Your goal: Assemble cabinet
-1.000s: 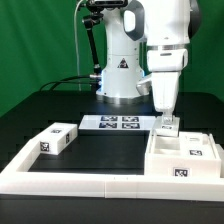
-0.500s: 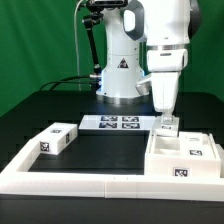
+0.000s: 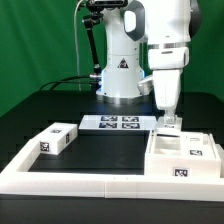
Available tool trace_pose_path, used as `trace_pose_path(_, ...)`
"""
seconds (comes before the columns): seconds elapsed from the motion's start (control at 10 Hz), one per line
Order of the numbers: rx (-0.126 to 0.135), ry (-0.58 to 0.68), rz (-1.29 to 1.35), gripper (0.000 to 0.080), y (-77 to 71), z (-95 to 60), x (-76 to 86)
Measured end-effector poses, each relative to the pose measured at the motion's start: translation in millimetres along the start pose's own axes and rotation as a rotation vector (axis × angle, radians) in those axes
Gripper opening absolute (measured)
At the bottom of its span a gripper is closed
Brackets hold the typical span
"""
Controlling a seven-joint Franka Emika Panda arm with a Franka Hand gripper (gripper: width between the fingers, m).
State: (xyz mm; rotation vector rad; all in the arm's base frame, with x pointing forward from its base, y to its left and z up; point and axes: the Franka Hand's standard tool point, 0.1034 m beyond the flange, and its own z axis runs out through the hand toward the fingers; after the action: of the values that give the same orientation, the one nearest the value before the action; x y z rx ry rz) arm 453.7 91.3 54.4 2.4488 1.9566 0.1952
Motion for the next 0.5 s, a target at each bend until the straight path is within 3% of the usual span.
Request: trace_pose_path(0.5, 0.003, -0.003, 0.002, 0.0069, 2.7, 0.8, -3.9)
